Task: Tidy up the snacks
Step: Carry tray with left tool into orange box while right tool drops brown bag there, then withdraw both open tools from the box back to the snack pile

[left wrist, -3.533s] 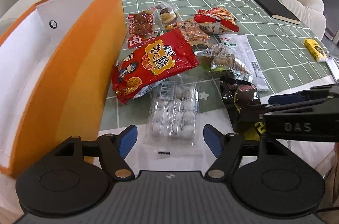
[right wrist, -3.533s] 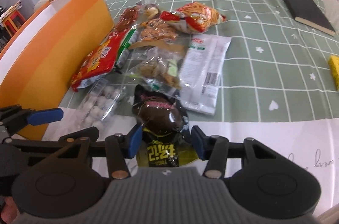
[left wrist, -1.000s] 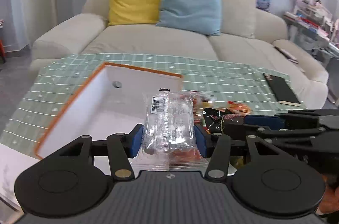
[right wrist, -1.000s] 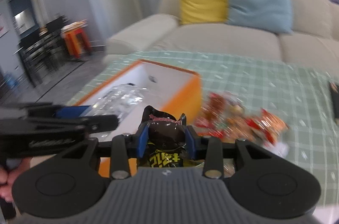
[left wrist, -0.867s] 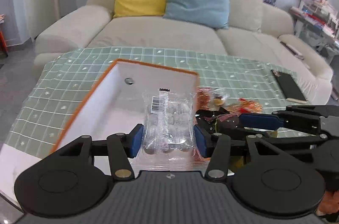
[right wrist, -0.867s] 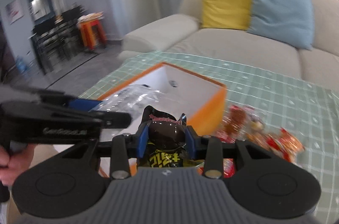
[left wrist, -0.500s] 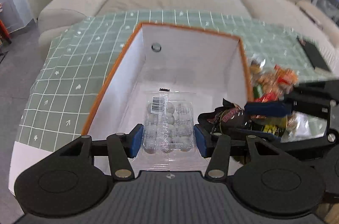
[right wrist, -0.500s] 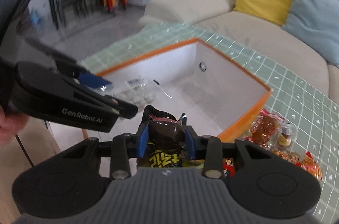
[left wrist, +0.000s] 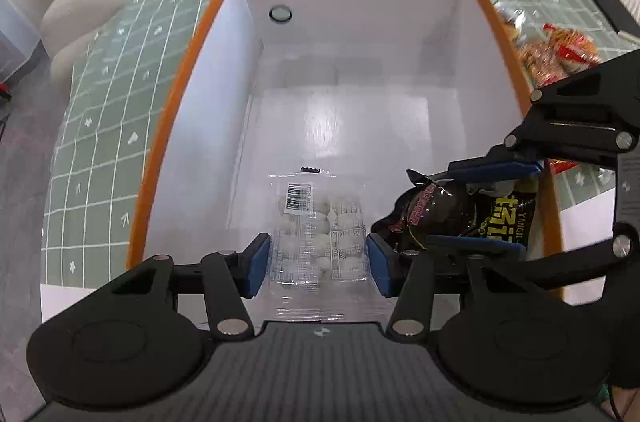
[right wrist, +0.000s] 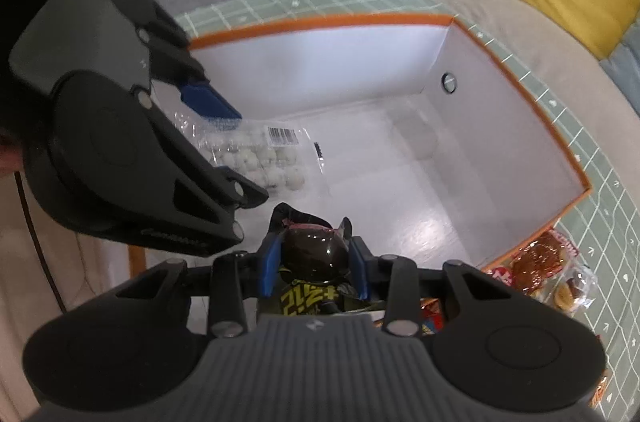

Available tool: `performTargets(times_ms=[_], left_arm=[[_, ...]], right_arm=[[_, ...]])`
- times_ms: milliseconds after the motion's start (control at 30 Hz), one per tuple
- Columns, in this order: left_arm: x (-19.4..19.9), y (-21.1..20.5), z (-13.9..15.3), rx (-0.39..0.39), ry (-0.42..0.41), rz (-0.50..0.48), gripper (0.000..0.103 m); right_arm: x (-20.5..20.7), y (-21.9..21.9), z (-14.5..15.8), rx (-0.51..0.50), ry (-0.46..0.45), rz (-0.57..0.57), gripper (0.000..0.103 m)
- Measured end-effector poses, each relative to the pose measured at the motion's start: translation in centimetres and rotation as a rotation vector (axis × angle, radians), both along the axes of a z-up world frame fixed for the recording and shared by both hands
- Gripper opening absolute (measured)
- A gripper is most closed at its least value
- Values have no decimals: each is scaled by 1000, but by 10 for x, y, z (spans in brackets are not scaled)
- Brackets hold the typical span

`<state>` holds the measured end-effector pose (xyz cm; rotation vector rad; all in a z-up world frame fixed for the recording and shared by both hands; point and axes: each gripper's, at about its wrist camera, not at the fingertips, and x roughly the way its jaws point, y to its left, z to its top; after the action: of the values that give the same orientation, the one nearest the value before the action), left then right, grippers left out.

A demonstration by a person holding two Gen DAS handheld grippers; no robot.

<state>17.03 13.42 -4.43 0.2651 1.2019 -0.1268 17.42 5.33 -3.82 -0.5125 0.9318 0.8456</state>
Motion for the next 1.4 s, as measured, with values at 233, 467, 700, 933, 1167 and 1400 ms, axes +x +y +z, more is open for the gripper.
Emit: performTargets(times_ms=[233, 467, 700, 933, 1167, 1400], left_arm=[[7, 1, -14, 32, 60, 32, 60], [5, 2, -14, 34, 48, 55, 70], [-8, -4, 1, 15, -20, 64, 73], [-33, -15, 37, -39, -205, 82, 74], [-57, -42, 63, -102, -382, 60, 74], [-73, -90, 70, -189, -469, -12, 74]], right_arm=[[-3, 7, -3, -39, -17, 28, 18], [-10, 1, 4, -25, -34, 16, 26], [-20, -12, 13, -14, -103, -14, 44], [-31, -43, 39, 94, -168, -112, 58], [-45, -96, 61, 234, -219, -288, 69], [-63, -155, 63, 279, -242, -478, 73]])
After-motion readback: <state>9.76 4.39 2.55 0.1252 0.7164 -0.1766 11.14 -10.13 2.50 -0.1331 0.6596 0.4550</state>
